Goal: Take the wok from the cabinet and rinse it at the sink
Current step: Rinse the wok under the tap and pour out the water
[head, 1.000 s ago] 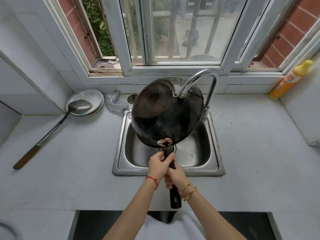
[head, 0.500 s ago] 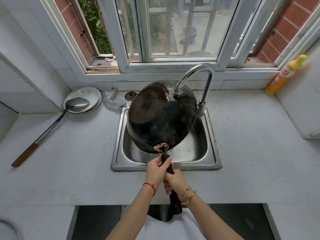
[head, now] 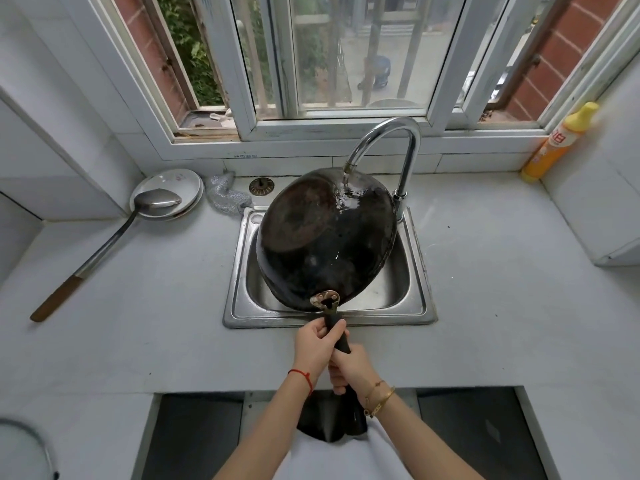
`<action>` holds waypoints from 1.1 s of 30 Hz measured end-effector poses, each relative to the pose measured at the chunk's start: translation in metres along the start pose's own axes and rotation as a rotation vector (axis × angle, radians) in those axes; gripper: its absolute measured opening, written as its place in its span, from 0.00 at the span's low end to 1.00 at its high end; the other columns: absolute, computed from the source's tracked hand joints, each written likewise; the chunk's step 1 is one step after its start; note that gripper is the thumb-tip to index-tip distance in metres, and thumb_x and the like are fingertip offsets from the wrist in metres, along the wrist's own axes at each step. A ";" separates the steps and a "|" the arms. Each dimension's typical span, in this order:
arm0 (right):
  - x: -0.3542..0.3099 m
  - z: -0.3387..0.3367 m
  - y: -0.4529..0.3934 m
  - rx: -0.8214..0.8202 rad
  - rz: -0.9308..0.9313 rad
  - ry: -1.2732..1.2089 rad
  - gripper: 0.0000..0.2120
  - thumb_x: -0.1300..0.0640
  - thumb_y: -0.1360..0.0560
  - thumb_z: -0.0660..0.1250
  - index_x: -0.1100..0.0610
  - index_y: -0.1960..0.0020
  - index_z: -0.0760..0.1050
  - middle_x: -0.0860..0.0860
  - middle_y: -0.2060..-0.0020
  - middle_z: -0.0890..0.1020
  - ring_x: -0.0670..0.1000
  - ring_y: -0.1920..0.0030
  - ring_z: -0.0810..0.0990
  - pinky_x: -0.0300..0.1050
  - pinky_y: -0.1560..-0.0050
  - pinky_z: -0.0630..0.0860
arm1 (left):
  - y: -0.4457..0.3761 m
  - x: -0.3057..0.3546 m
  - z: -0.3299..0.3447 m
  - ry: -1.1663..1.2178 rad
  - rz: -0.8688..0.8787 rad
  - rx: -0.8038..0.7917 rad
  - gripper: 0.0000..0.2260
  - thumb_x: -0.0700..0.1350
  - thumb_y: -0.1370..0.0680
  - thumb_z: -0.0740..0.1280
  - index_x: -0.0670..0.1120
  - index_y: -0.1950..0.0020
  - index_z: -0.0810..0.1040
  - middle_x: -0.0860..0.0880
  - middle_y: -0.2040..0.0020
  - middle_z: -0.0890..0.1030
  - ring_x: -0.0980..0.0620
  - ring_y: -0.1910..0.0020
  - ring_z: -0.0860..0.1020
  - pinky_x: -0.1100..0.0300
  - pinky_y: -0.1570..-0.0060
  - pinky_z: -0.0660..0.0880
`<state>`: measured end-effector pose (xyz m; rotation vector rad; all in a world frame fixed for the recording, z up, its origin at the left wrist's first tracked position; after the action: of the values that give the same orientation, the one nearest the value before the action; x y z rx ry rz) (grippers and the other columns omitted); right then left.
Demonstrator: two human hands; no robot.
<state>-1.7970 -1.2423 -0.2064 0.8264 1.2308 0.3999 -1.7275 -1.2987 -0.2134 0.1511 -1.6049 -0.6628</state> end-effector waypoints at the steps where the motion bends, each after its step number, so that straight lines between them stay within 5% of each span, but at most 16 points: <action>1: 0.001 -0.001 0.001 0.002 0.001 -0.004 0.20 0.55 0.20 0.61 0.54 0.71 0.65 0.48 0.80 0.65 0.47 0.80 0.63 0.36 0.77 0.62 | 0.001 -0.001 0.000 -0.002 -0.002 -0.003 0.09 0.43 0.23 0.69 0.37 0.50 0.81 0.43 0.56 0.85 0.52 0.56 0.83 0.60 0.51 0.80; 22: -0.020 0.001 -0.020 0.029 -0.005 -0.032 0.18 0.57 0.22 0.62 0.55 0.70 0.64 0.49 0.79 0.65 0.47 0.80 0.62 0.36 0.77 0.62 | -0.027 0.015 0.001 -0.015 0.012 -0.051 0.09 0.45 0.24 0.70 0.39 0.50 0.82 0.47 0.58 0.86 0.51 0.55 0.84 0.56 0.47 0.80; 33: -0.026 0.011 -0.029 -0.021 -0.008 0.012 0.18 0.56 0.22 0.61 0.54 0.69 0.65 0.49 0.78 0.65 0.47 0.79 0.62 0.36 0.77 0.63 | -0.034 0.017 -0.012 -0.034 -0.001 -0.004 0.14 0.48 0.24 0.70 0.39 0.45 0.81 0.44 0.51 0.85 0.47 0.48 0.83 0.52 0.43 0.79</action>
<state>-1.7999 -1.2824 -0.2092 0.8020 1.2392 0.4108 -1.7284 -1.3383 -0.2156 0.1390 -1.6360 -0.6722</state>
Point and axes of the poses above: each hand's wrist, its own y-axis away from the middle knuckle, its own z-axis out of the palm, x = y × z, the point moved 1 cm from there along -y, towards the middle knuckle
